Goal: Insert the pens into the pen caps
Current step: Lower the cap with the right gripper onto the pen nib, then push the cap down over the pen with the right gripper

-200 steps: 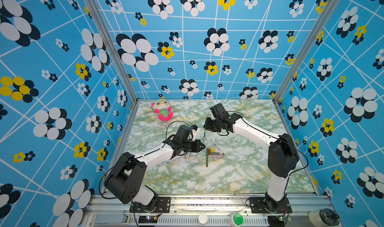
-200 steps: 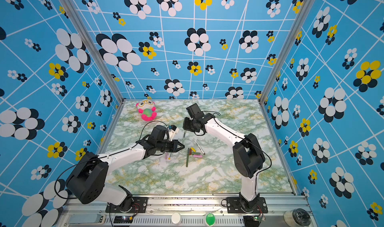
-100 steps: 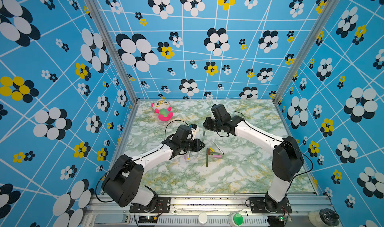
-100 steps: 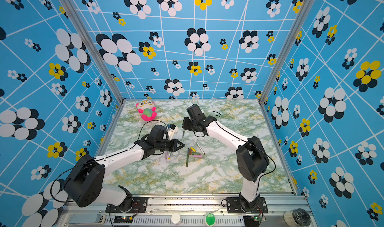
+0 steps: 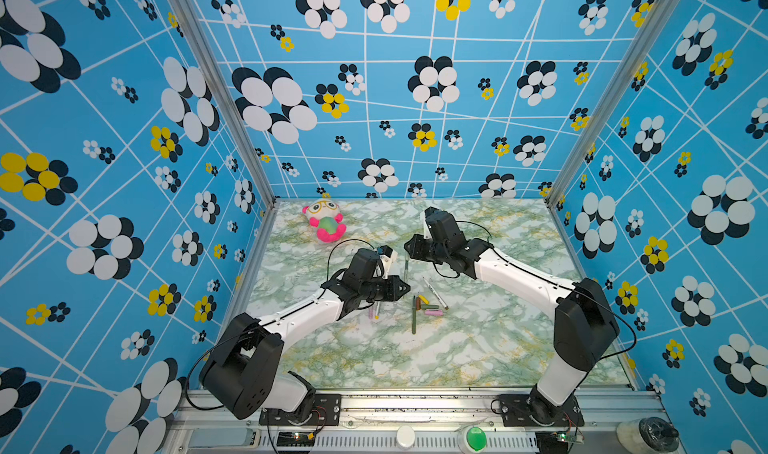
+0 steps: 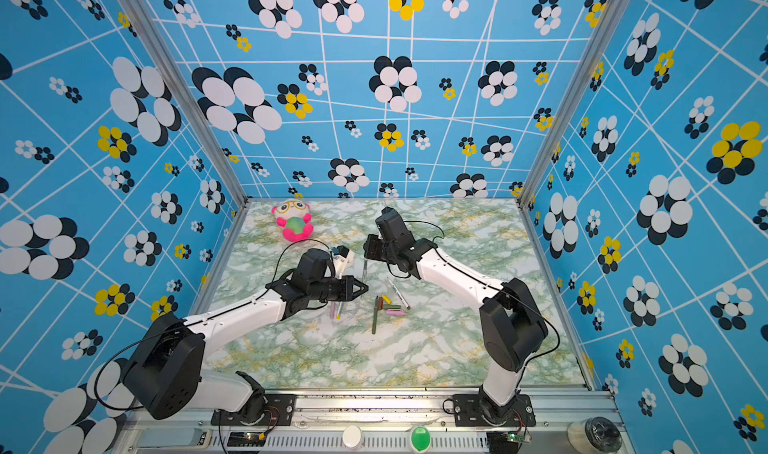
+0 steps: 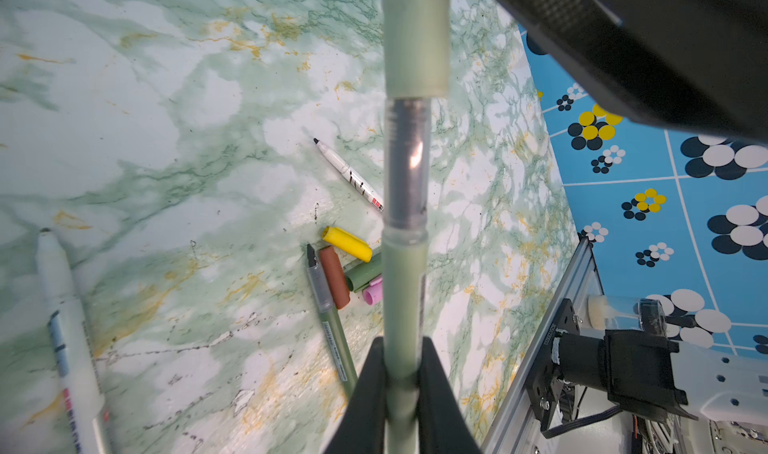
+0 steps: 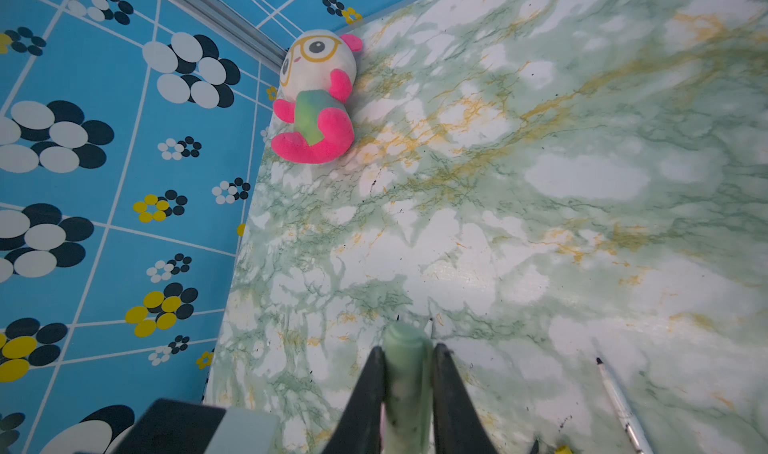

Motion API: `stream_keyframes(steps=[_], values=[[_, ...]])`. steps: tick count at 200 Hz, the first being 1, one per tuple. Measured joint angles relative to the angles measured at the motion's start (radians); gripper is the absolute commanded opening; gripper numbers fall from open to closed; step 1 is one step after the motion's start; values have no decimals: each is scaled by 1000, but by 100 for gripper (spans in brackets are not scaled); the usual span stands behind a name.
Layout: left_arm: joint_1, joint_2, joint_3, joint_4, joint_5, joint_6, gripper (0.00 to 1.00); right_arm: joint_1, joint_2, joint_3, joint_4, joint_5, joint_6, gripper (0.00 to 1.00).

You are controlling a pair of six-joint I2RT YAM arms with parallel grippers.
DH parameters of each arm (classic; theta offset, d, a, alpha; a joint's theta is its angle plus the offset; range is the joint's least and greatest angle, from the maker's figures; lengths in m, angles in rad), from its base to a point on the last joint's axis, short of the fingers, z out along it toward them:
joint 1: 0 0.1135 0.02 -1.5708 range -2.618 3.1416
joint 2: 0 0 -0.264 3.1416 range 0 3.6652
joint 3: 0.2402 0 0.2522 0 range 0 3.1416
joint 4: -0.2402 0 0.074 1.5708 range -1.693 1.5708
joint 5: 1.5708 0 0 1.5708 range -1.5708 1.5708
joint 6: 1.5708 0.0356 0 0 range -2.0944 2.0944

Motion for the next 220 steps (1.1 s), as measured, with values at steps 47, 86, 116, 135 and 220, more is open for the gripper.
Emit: stream_keyframes(steps=[47, 86, 116, 135, 220], values=[[0, 0, 0, 0, -4, 1, 0, 5, -7, -14, 30, -4, -20, 21], [3, 0, 0, 0, -3, 5, 0, 5, -7, -14, 38, -21, -28, 21], [12, -7, 0, -7, -3, 18, 0, 5, -17, -16, 45, -27, -42, 21], [19, -18, 0, -10, -4, 28, 0, 5, -30, -16, 45, -30, -52, 21], [30, -56, 0, -12, -19, 78, 0, 13, -39, -16, 26, -83, -76, 22]])
